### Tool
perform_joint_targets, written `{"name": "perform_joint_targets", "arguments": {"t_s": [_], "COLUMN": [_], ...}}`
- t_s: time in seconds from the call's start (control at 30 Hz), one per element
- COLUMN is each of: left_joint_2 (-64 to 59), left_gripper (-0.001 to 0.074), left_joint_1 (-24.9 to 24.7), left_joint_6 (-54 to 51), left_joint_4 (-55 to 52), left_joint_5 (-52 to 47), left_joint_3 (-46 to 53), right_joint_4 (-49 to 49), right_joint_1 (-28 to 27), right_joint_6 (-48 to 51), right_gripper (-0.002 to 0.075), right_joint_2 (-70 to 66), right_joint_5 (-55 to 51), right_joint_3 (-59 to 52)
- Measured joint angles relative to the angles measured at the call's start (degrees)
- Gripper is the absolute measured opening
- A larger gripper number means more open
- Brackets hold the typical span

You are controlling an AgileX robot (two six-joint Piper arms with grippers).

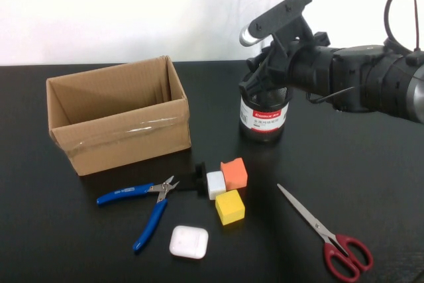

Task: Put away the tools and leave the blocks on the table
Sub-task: Place the picked object into the round holder, then pick up the scissors from the table

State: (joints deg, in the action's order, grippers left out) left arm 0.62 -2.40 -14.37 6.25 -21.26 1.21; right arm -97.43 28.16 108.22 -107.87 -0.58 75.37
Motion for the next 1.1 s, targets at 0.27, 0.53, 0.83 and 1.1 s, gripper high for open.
{"name": "perform_joint_targets", "arguments": {"t_s": [0.27, 0.53, 0.83, 1.1], "left_joint_2": [0.0, 0.0, 0.0, 0.0], "left_gripper": [-0.0003, -0.0003, -0.0003, -0.0003], "left_joint_1": [0.0, 0.0, 0.0, 0.0], "left_joint_6": [0.0, 0.0, 0.0, 0.0], "left_joint_4": [0.0, 0.0, 0.0, 0.0], "left_joint_5": [0.0, 0.0, 0.0, 0.0], "left_joint_3": [0.0, 0.0, 0.0, 0.0], "right_joint_4": [-0.1, 4.97, -0.08, -2.06], "right_joint_1": [0.0, 2.38, 9.92, 20.65], "right_joint_6": [0.0, 9.01, 33.14, 56.93], "right_gripper": [0.0215, 0.0201, -0.0005, -0.0005], "right_joint_2": [0.0, 12.04, 15.44, 17.87], "right_joint_5": [0.1, 4.16, 17.21, 36.1], "right_joint_3": [0.0, 1.8, 0.0, 0.0]}}
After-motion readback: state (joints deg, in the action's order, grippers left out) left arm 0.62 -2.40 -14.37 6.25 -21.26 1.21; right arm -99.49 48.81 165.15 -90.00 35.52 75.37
